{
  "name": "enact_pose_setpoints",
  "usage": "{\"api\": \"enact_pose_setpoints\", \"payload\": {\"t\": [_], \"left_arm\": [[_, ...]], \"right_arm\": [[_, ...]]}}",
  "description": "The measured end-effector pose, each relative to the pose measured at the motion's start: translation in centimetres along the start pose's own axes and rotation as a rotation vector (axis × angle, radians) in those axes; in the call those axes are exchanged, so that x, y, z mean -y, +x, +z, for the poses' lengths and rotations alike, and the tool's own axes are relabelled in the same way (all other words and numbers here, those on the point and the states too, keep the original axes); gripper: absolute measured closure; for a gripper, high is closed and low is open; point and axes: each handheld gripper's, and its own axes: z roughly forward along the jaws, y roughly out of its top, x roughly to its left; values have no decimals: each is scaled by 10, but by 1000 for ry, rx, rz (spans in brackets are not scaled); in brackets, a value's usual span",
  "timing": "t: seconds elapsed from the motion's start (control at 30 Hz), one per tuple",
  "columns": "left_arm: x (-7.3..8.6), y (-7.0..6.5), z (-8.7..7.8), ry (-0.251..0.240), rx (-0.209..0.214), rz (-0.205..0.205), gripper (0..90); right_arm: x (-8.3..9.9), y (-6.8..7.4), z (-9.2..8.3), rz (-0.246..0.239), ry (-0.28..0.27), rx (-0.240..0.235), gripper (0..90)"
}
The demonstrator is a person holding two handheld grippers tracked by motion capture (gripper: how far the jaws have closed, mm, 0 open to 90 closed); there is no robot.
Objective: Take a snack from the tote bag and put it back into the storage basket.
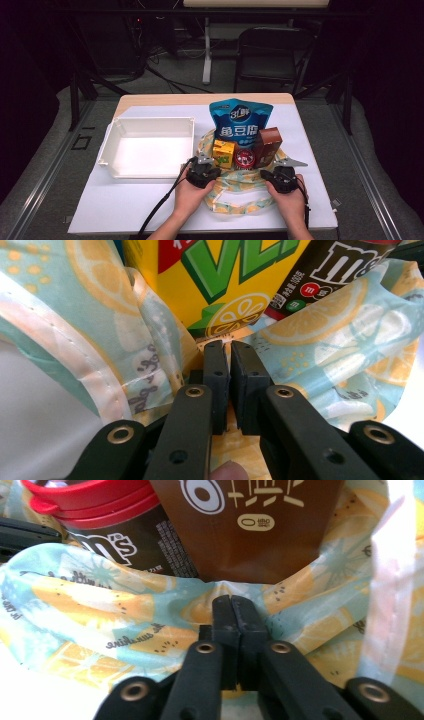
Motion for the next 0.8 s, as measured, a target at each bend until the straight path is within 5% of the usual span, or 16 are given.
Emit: {"api": "enact_pose_setpoints", "payload": {"t": [0.1, 0.23, 0.43, 0.57, 0.8], "left_arm": [[1, -2, -1, -21, -10, 11, 850], [2, 1, -6, -48, 38, -31, 818], [-1, 0, -19, -94, 58, -26, 733], [-4, 2, -29, -132, 116, -71, 676], [-4, 2, -45, -216, 138, -53, 537]], "right_arm": [[1, 3, -8, -15, -75, -32, 771], [-4, 8, -31, -12, -180, -43, 633], [-18, 18, -68, -21, -373, 33, 416], [-32, 24, -73, -5, -408, 62, 263], [-45, 32, -53, -10, -393, 134, 194]]}}
